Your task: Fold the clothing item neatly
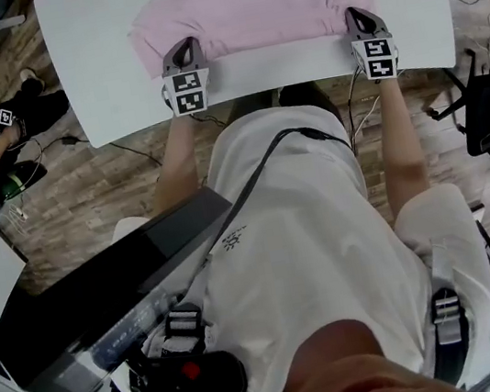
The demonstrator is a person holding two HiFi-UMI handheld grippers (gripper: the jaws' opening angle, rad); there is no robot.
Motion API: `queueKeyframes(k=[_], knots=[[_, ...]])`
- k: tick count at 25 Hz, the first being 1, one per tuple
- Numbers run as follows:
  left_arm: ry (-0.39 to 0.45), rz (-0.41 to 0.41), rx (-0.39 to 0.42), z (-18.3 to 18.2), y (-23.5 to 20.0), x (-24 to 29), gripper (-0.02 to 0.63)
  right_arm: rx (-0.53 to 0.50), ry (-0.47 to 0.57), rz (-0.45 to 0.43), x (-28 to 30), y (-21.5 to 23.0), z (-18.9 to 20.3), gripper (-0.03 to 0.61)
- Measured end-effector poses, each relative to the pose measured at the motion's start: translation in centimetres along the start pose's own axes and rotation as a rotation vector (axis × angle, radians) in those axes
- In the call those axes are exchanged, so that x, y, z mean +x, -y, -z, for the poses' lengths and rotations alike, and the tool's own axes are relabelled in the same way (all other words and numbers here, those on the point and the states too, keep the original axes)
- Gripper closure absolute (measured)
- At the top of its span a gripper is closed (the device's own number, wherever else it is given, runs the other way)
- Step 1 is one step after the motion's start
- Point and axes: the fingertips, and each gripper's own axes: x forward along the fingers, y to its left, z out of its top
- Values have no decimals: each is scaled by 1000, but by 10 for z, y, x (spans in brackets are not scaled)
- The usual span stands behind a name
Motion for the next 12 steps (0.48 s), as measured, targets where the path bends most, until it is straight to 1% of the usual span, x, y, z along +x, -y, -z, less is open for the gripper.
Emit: queueKeyframes(k=[5,9,12], knots=[[33,0,-26,1,1,-2,612,35,24,-5,-1,0,1,575],[48,-22,-38,-6,-4,0,612,41,32,-6,4,2,-3,575],[43,-43,-44,-7,-6,-4,612,66,21,-16,5,1,-1,575]])
